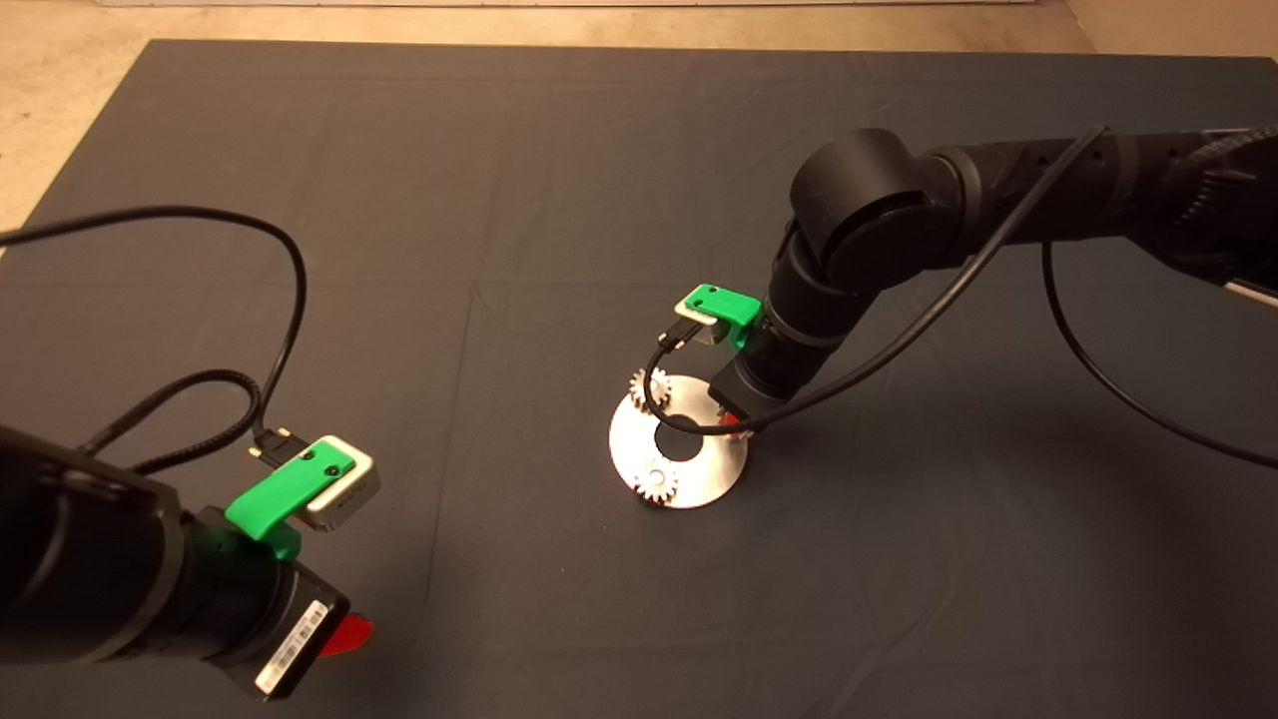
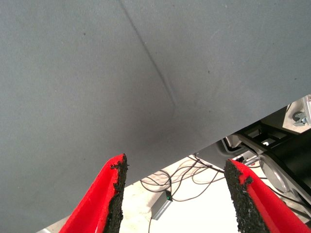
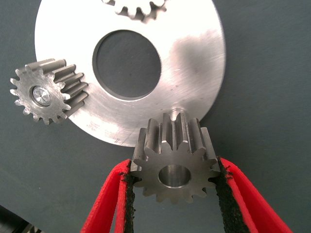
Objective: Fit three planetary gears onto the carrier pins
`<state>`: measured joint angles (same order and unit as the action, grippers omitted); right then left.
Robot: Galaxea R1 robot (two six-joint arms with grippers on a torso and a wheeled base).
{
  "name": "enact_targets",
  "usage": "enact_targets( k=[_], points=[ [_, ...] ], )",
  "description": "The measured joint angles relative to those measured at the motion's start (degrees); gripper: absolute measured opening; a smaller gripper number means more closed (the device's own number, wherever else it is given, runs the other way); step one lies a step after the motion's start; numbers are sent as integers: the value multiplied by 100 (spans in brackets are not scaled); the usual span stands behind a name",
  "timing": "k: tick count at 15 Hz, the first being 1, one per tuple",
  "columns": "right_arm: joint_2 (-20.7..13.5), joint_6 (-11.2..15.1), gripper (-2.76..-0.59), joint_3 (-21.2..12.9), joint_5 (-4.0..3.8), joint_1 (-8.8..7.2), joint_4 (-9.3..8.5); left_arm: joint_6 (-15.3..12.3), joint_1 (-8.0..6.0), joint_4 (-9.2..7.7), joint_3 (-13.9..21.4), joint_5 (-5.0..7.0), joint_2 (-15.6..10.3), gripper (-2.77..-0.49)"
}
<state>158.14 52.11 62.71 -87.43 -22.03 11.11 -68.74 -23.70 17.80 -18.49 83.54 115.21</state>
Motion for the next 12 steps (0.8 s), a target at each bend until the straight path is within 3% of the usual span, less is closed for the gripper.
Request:
enact_targets(
  k=[2, 12],
  points=[
    [30, 0, -241, 44, -9, 87, -2, 0, 0, 0, 0, -2, 2, -193],
    [107, -20, -241, 243, -24, 125, -2, 15, 0, 0, 0, -2, -35, -193]
  ],
)
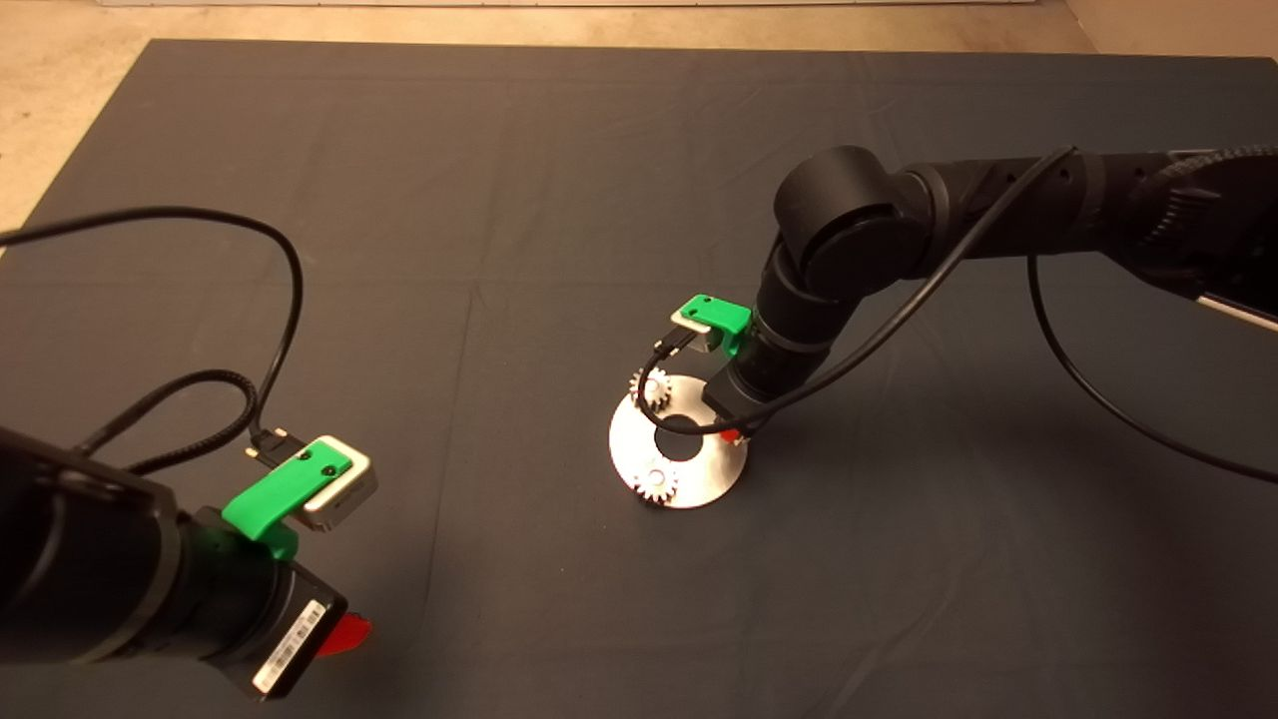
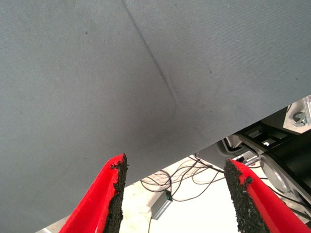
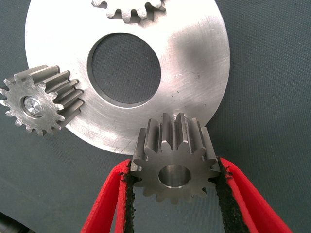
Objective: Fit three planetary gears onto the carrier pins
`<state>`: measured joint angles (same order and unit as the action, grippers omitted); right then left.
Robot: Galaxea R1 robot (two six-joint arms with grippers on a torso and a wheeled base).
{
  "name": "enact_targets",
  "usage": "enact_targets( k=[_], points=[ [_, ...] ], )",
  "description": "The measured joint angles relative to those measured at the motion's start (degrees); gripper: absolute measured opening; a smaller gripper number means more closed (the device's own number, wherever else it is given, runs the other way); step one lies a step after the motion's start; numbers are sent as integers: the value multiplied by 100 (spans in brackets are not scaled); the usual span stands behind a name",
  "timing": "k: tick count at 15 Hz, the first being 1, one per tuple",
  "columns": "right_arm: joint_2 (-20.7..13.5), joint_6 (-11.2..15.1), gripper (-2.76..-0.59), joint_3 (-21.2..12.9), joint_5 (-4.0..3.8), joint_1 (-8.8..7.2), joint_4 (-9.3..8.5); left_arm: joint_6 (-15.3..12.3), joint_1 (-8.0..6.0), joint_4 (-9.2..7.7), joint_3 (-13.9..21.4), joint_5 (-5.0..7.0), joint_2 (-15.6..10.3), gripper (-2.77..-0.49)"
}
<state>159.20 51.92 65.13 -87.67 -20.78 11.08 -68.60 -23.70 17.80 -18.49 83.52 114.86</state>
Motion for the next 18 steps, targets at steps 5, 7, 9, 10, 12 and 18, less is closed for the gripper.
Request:
enact_targets(
  k=[5, 7, 9, 10, 12, 18],
  points=[
    [39, -2, -241, 52, -6, 1, 0, 0, 0, -2, 0, 2, -15, -193],
    [39, -2, -241, 71, -3, 0, 0, 0, 0, -2, 0, 2, -15, -193],
    [51, -2, -241, 99, 0, 0, 0, 0, 0, -1, 0, 0, -12, -193],
    [51, -2, -241, 109, -2, 0, -1, 0, 0, 0, 0, 2, -15, -193],
    [51, -2, -241, 116, -2, 0, -6, 0, 0, -2, 0, 0, -15, -193],
    [47, -2, -241, 123, -3, 0, -86, 1, 0, 0, 0, 2, -85, -193]
  ],
)
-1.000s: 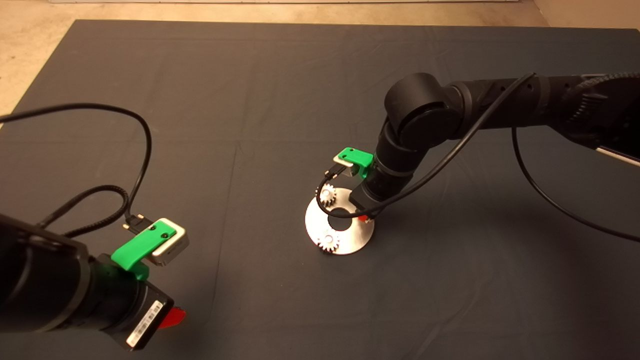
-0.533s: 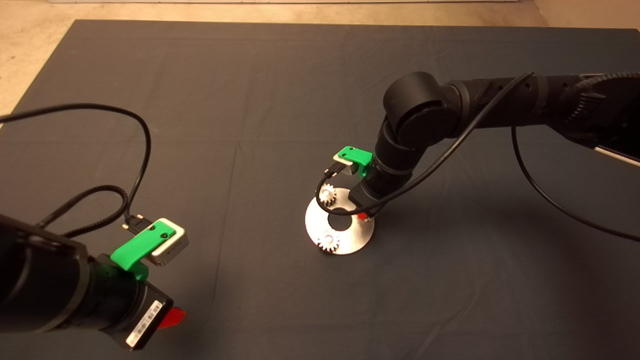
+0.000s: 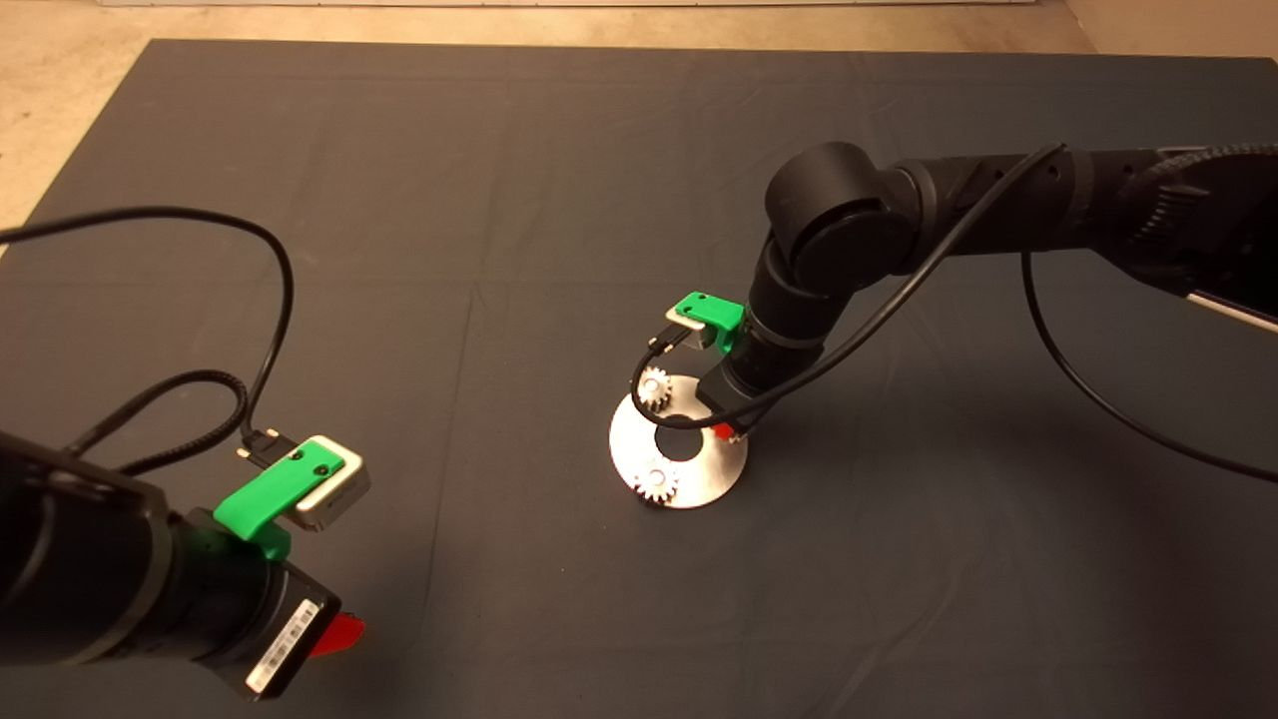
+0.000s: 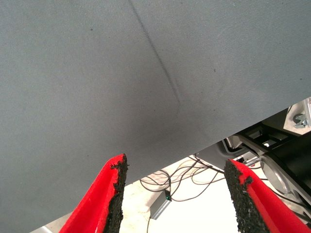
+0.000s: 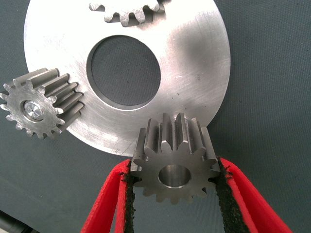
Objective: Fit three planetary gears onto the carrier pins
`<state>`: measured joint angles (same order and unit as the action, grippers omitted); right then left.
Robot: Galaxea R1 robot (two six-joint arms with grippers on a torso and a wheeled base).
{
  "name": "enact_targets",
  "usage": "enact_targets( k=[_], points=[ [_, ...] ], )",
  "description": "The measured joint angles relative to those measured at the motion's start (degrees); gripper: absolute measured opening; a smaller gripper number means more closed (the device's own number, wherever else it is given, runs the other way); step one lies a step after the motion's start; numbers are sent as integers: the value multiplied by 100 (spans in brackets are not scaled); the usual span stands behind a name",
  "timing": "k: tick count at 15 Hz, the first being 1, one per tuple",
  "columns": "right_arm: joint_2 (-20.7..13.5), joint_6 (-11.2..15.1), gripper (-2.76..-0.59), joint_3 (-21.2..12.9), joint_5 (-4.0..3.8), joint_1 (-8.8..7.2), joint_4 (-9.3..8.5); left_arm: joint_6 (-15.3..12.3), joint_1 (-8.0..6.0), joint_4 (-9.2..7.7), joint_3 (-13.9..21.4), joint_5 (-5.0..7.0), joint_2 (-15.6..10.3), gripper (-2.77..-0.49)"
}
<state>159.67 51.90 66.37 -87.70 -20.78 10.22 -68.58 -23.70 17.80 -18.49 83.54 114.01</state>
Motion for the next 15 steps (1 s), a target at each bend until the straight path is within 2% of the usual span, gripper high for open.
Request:
enact_targets(
  k=[5, 15],
  points=[
    [-11, 0, -241, 0, 0, 0, -104, 1, 0, 0, 0, -2, -6, -193],
    [-44, -13, -241, 4, -3, 0, -132, -1, 0, 0, 0, 0, -8, -193]
  ],
)
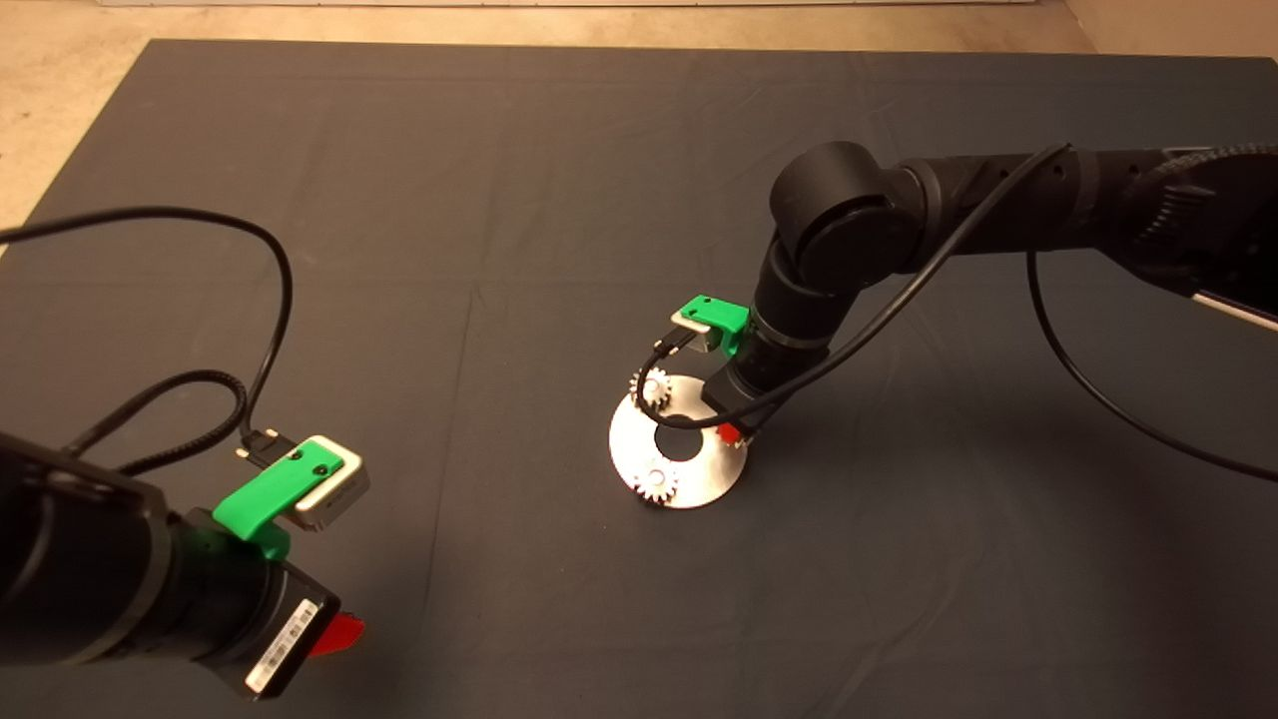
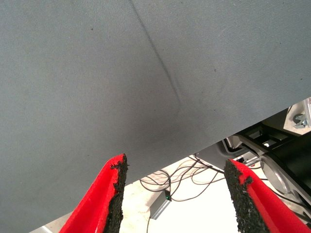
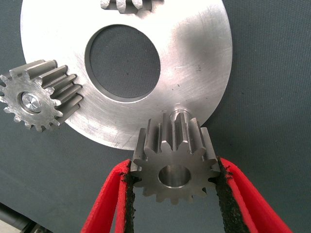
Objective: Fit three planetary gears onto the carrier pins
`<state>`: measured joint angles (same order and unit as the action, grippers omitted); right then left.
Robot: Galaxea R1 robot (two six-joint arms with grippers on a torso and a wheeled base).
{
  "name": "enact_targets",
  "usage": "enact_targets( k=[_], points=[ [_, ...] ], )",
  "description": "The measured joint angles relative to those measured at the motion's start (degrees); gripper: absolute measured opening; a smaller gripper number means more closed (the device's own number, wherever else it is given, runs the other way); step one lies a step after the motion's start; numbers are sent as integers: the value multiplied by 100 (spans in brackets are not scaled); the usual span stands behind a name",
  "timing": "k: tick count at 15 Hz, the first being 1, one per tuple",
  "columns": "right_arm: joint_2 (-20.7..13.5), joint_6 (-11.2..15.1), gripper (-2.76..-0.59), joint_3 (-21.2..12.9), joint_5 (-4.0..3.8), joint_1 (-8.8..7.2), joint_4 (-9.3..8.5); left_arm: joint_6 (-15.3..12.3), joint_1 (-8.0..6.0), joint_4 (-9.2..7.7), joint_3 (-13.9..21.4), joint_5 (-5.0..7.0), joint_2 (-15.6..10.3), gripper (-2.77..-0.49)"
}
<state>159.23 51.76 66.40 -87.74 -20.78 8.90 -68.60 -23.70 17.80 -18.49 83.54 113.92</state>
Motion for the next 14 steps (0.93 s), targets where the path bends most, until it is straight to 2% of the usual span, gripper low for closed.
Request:
enact_targets(
  k=[8, 14],
  points=[
    [2, -6, -241, 12, 2, 0, 0, 2, 0, 0, 0, -1, -3, -193],
    [28, -9, -241, 96, 2, 0, 2, 5, 0, -2, 0, -2, -160, -193]
  ],
)
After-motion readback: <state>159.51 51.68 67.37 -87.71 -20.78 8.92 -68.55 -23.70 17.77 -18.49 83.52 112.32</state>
